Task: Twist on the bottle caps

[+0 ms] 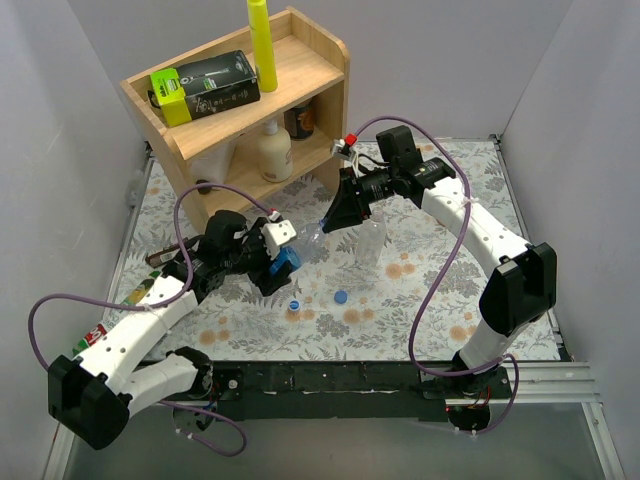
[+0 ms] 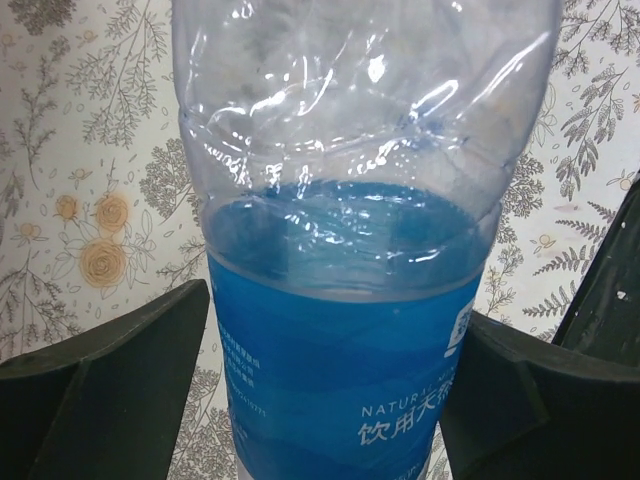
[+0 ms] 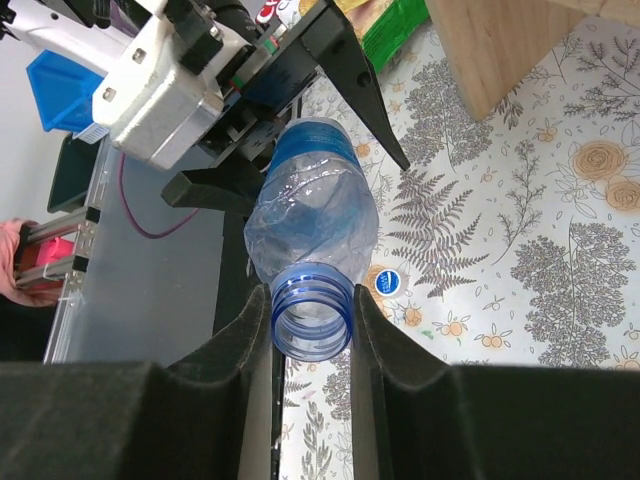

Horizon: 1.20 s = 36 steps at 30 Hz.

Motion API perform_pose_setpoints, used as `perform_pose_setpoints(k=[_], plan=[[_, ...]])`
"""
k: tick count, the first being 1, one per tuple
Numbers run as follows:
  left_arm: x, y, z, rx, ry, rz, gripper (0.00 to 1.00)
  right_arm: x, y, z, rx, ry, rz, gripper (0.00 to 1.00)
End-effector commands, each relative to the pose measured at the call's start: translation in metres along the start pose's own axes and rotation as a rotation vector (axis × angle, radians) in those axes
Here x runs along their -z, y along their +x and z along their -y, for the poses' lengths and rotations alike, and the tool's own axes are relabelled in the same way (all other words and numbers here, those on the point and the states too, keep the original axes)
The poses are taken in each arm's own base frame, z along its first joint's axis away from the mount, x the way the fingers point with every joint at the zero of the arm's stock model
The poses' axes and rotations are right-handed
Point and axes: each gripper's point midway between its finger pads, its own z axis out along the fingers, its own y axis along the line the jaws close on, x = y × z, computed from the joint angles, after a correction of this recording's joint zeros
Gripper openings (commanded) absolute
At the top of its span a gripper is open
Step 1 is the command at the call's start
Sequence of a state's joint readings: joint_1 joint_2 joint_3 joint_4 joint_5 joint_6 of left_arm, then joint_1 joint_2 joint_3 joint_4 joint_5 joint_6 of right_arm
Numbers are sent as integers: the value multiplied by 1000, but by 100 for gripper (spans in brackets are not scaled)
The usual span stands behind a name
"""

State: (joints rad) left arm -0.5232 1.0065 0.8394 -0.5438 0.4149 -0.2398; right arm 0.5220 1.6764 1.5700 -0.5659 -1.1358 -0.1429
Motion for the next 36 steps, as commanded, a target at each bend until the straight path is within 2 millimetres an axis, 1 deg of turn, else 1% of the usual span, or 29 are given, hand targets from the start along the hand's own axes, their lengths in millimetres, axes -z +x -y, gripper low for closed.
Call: perform_pose_setpoints(k=[1, 2, 5, 6, 9, 10, 12, 13, 14, 15, 16, 17, 18, 19, 20, 22, 23, 24, 25, 26, 27, 28, 29, 30, 31, 32, 34, 35, 36], plan=[[-4, -8, -3, -12, 9, 20, 82, -1, -7, -11, 42, -58, 17, 1], [-6, -6, -2, -8, 18, 10, 81, -1, -7, -11, 44, -57, 18, 1], [-9, -4, 0, -3, 37, 2, 74, -1, -7, -10, 47, -49, 18, 1], [-9, -5, 3, -4, 51, 8, 68, -1, -7, -10, 48, -49, 17, 1], [-10, -5, 8, -14, 84, 13, 61, -1, -7, -8, 48, -43, 16, 1], [-10, -5, 9, -13, 91, 15, 55, -1, -7, -7, 47, -40, 16, 1], [-11, -3, 13, 6, 103, 19, 52, -2, -8, -3, 45, -20, 12, 1], [-11, -7, 12, 8, 98, 34, 51, 0, -15, -5, 71, -10, 17, 6], [-11, -6, 13, 34, 93, 34, 50, 2, -18, -1, 87, 22, 11, 14], [-11, -6, 12, 45, 85, 37, 49, 6, -19, -4, 89, 42, -3, 30], [-11, -1, 14, 54, 84, 37, 49, 10, -24, -5, 163, 64, -7, 37], [-7, -2, 16, 44, 82, 55, 46, 18, -37, -8, 228, 115, -5, 43], [-5, 1, 18, 30, 78, 64, 45, 23, -42, -9, 259, 146, -10, 64], [-6, 10, 21, 30, 74, 63, 44, 28, -40, -11, 254, 175, -31, 69], [1, 6, 18, 18, 36, 94, 39, 37, -53, -11, 307, 243, -31, 73], [7, 3, 16, 53, -1, 128, 35, 49, -56, -12, 302, 312, -48, 78], [11, 2, 17, 69, -3, 147, 34, 59, -61, -9, 328, 389, -56, 80], [20, -6, 18, 68, -18, 191, 29, 65, -59, -7, 342, 426, -67, 83], [25, -11, 17, 103, -35, 224, 19, 68, -53, -5, 348, 454, -82, 85], [27, -10, 16, 121, -47, 239, 8, 77, -54, -6, 382, 507, -77, 86], [34, -14, 12, 131, -69, 267, 4, 73, -32, 3, 370, 498, -116, 90], [35, -14, 11, 139, -72, 272, 2, 73, -25, 4, 400, 489, -127, 90], [38, -15, 9, 134, -81, 275, 0, 70, -24, -3, 459, 459, -110, 92], [42, -17, 5, 114, -97, 279, 0, 67, -14, 1, 539, 428, -131, 90], [44, -16, 4, 93, -105, 275, 0, 59, 14, 9, 536, 385, -172, 88], [46, -14, 0, 34, -123, 268, 0, 49, 27, 11, 564, 344, -196, 85], [52, -12, -9, 17, -163, 260, 0, 36, 51, 22, 629, 299, -273, 78], [56, -14, -13, 20, -179, 262, 0, 22, 66, 28, 656, 256, -339, 75], [64, -21, -20, 30, -208, 276, 0, 16, 81, 27, 657, 218, -396, 71]])
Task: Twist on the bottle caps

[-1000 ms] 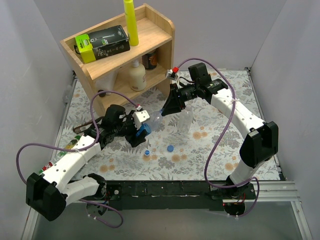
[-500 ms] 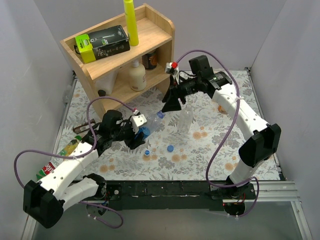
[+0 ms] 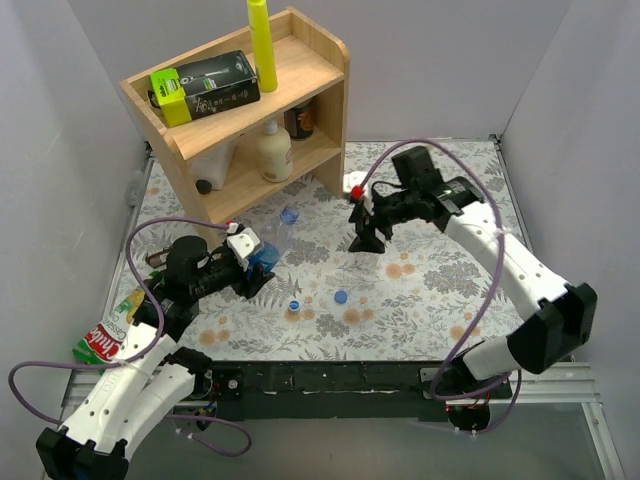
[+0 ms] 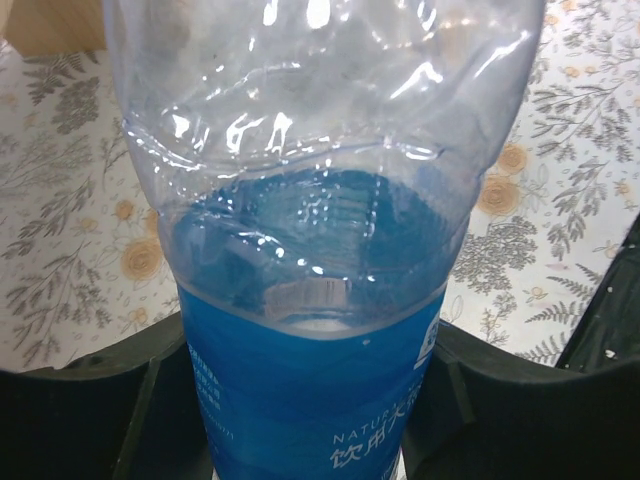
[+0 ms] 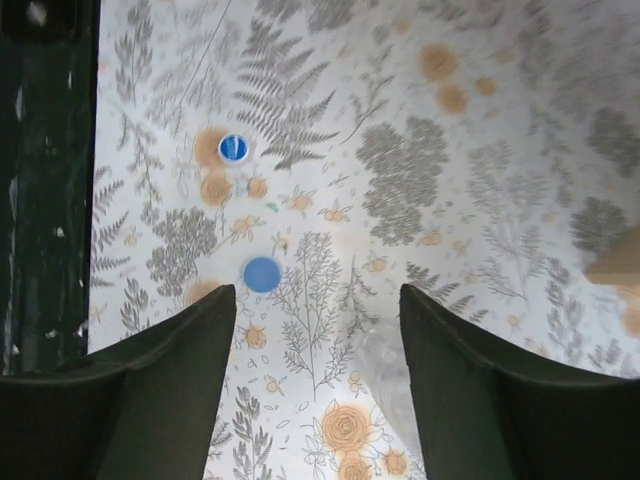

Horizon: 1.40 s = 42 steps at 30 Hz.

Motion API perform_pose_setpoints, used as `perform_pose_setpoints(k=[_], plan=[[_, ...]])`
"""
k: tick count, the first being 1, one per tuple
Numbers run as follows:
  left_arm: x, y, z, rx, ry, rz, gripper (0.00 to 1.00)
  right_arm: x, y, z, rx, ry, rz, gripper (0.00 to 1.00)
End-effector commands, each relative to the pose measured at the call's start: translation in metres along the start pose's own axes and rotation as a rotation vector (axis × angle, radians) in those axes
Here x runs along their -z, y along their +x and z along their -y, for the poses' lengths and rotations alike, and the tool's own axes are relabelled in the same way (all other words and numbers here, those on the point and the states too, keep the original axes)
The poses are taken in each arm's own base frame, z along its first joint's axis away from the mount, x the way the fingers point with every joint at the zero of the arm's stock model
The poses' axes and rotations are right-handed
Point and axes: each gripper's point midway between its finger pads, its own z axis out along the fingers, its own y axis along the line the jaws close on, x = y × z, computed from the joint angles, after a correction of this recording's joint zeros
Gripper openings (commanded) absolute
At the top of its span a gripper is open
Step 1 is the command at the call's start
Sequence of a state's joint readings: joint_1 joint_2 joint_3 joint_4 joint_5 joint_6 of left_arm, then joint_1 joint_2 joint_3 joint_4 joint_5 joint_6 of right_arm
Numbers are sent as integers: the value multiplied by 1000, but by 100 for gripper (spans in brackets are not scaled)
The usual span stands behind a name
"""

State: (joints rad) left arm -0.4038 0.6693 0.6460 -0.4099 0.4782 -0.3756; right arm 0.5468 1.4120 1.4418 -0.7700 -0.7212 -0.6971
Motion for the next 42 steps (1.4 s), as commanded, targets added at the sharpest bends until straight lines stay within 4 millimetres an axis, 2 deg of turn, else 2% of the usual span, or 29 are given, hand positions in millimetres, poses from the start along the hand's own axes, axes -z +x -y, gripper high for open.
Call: perform_pose_setpoints(k=[1, 3, 4, 5, 8, 11, 15, 23, 32, 42], plan=[[18, -23, -18, -24, -63, 27, 0, -51, 45, -15, 254, -165, -146, 69], [24, -31, -17, 5, -56, 36, 0, -72, 72, -27, 294, -213, -239, 67], [27, -30, -11, 15, -29, 35, 0, -81, 77, -23, 330, -197, -247, 66], [30, -32, -8, 10, -20, 48, 0, -89, 100, -28, 348, -213, -315, 65], [34, -24, 0, 42, 15, 40, 0, -100, 122, -33, 382, -258, -357, 66], [38, -22, 4, 93, 30, 46, 0, -104, 135, -37, 402, -290, -401, 69], [39, -21, -1, 140, 15, 65, 0, -111, 153, -44, 454, -322, -434, 69], [39, -18, -1, 160, 7, 73, 0, -124, 165, -61, 490, -373, -460, 67], [39, -12, 2, 175, 8, 72, 0, -134, 181, -53, 487, -343, -523, 61], [37, -10, 0, 174, 7, 76, 0, -135, 193, -58, 478, -374, -556, 53]])
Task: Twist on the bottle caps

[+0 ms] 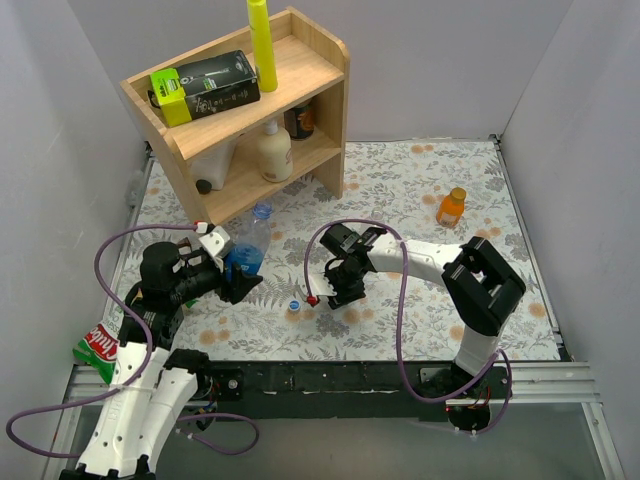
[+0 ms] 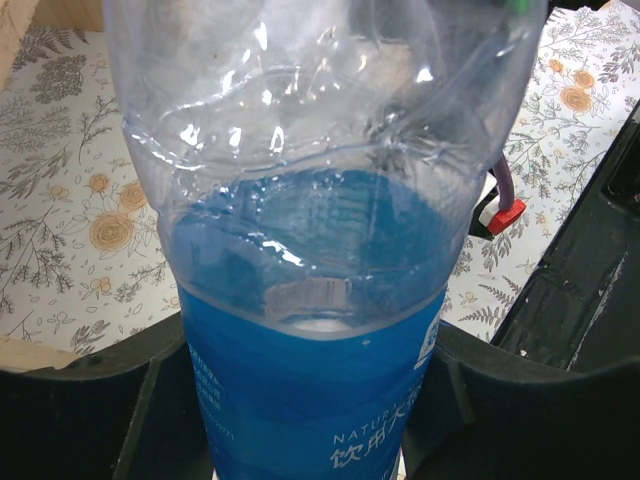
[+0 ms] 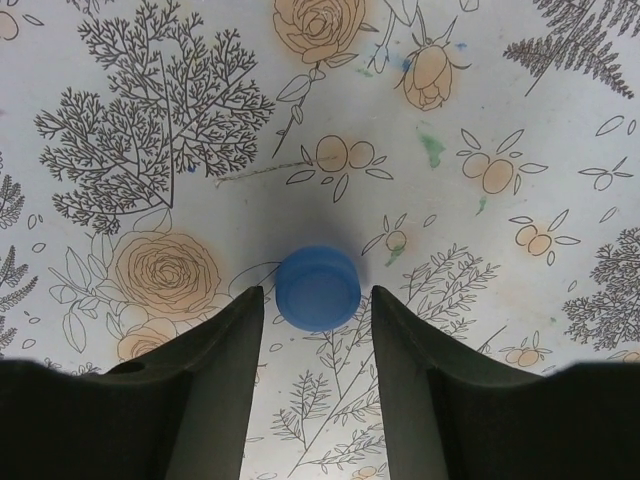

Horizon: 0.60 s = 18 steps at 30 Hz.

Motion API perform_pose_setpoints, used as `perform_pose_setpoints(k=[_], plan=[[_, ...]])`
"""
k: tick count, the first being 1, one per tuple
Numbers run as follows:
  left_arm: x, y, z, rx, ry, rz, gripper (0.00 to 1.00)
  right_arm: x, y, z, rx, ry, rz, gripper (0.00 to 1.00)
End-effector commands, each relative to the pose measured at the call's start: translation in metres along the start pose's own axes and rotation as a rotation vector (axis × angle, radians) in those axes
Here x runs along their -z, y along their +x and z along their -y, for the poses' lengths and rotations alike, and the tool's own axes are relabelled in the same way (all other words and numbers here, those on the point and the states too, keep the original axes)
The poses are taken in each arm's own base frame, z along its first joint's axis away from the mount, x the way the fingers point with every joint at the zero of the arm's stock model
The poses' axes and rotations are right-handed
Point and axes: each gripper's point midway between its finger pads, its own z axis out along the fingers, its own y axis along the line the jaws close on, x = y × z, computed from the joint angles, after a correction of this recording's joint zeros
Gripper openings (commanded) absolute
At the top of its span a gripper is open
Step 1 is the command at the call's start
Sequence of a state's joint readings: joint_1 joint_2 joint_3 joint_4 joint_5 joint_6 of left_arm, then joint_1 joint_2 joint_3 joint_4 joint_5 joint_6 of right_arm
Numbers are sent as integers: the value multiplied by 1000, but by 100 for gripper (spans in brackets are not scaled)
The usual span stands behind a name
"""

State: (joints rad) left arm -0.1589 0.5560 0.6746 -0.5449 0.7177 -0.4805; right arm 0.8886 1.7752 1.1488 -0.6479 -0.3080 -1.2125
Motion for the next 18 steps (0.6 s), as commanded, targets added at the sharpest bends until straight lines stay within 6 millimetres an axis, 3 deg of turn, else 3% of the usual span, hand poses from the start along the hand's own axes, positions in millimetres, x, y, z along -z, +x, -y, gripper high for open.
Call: perform_pose_setpoints(k=[1, 15, 18], plan=[[-1, -2, 1, -3, 9, 18, 0, -4, 0, -2, 20, -8, -9, 52], [-3, -3, -3, -3, -1, 25, 1, -12, 1, -8, 26, -33, -17, 48], [-4, -2, -4, 0, 0, 22, 1, -14, 2, -7, 24, -37, -18, 44]])
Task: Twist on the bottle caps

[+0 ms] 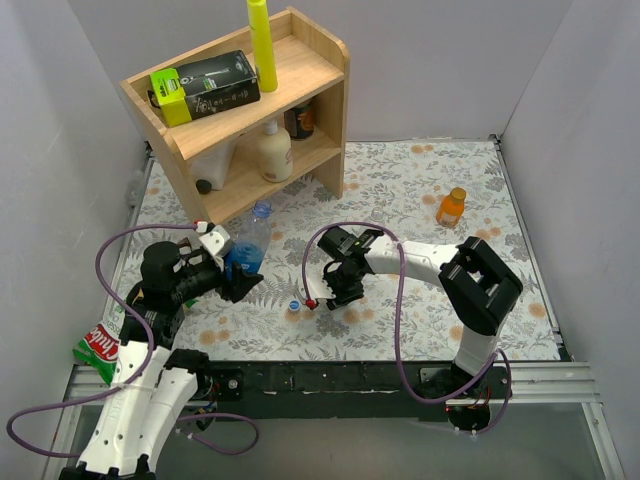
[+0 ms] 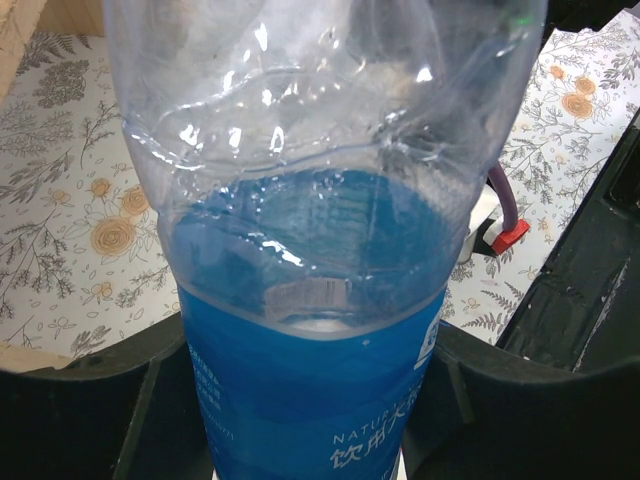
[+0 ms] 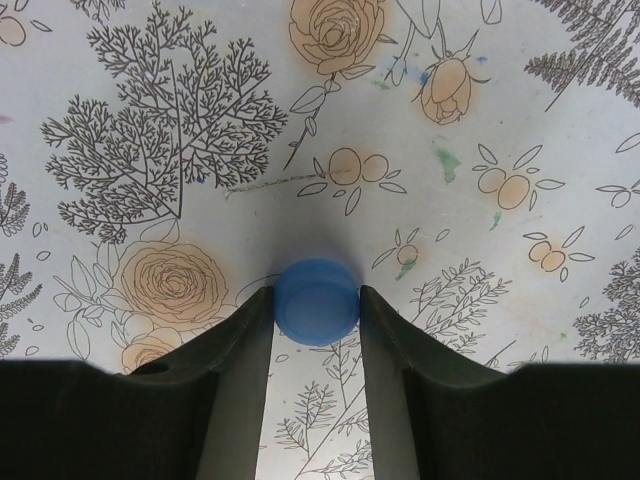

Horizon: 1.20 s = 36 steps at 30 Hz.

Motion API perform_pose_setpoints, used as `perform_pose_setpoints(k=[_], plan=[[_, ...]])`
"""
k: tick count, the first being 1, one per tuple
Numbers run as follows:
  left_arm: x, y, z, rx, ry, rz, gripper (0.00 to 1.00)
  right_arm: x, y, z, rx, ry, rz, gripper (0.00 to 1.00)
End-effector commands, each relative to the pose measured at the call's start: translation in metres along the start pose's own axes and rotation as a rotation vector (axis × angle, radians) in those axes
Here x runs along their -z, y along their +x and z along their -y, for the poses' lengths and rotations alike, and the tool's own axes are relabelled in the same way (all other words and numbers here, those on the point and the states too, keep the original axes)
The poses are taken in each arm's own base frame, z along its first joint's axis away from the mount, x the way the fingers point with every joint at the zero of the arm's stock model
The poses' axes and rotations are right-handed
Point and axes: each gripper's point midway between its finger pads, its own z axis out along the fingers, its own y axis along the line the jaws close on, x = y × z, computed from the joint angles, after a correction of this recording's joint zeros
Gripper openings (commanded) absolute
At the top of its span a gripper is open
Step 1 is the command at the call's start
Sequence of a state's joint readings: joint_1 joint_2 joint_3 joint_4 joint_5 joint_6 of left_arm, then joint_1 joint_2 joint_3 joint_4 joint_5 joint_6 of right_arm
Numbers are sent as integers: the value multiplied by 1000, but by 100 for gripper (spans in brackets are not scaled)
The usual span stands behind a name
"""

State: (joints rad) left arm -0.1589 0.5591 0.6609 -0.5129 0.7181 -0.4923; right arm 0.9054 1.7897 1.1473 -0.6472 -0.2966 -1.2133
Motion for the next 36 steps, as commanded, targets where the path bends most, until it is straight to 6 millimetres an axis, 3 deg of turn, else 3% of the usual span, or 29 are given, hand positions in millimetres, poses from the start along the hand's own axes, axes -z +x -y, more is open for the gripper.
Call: perform_pose_setpoints(k=[1, 5, 8, 9, 10, 12, 13, 16, 18, 20, 21, 23, 24, 26, 27, 36], plan=[[-1, -2, -2, -6, 2, 15, 1, -7, 2, -3, 14, -19, -6, 42], [-6, 7, 2, -28, 44, 11, 0, 12, 0, 0, 15, 16, -23, 35], [-13, 9, 11, -59, 126, 36, 0, 57, -20, 6, -40, 68, 28, 31], [-17, 14, 12, -70, 148, 46, 0, 73, -21, -3, -82, 46, 36, 30], [-19, 16, 13, -76, 164, 49, 0, 103, -43, 4, -81, 97, 109, 30], [-23, 21, 17, -109, 209, 66, 0, 131, -58, -2, -92, 104, 161, 29], [-25, 24, 16, -116, 217, 67, 0, 156, -73, -5, -81, 130, 211, 29], [-31, 26, 22, -185, 277, 104, 0, 192, -92, -10, -122, 182, 292, 29], [-35, 19, 26, -328, 305, 187, 0, 215, -102, -4, -164, 234, 332, 28], [-44, 40, 29, -372, 312, 220, 0, 242, -116, 9, -199, 308, 389, 27], [-48, 33, 31, -435, 308, 276, 0, 253, -118, 14, -213, 335, 407, 27], [-62, 51, 44, -445, 343, 256, 0, 263, -125, 19, -221, 339, 429, 27], [-72, 61, 47, -424, 357, 220, 0, 279, -135, 24, -196, 368, 452, 27], [-83, 65, 61, -385, 385, 196, 0, 278, -139, 25, -211, 323, 456, 27], [-87, 59, 65, -383, 390, 222, 0, 289, -145, 26, -168, 336, 465, 27], [-89, 74, 82, -336, 439, 214, 0, 263, -144, -2, 26, 210, 400, 29]])
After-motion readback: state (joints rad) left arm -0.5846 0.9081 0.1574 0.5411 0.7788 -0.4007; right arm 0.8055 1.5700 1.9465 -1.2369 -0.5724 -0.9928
